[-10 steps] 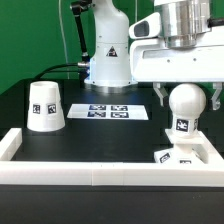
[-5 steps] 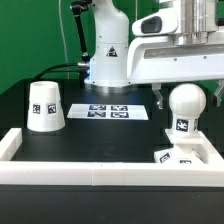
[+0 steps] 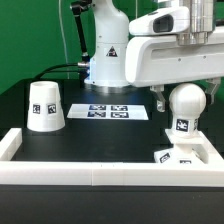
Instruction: Assemble lamp
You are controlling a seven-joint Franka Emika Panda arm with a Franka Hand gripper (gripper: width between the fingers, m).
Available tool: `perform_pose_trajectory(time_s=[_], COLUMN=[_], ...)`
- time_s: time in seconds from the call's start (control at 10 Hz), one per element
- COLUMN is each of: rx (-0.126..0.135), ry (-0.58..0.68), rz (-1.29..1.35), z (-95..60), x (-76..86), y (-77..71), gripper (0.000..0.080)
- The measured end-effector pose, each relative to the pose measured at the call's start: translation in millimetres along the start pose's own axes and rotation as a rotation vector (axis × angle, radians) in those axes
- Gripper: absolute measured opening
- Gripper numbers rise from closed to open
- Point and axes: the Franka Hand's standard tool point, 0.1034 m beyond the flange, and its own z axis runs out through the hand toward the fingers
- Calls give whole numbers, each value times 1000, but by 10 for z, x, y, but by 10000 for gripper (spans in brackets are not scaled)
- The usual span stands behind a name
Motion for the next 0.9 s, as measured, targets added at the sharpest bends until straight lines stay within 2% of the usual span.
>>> perform_pose_trajectory(time_s=[0.2, 0.3, 0.4, 0.5, 0.8, 0.9], rx=[0, -12, -44, -60, -69, -83], ry=[0, -2, -4, -12, -80, -101], rz=[-96, -216, -401, -545, -882, -1007], z=[0, -4, -16, -19, 26, 40], x=[-3, 0, 28, 42, 65, 109], y=[14, 27, 33, 12, -5, -5], gripper=[698, 698, 698, 698, 698, 698])
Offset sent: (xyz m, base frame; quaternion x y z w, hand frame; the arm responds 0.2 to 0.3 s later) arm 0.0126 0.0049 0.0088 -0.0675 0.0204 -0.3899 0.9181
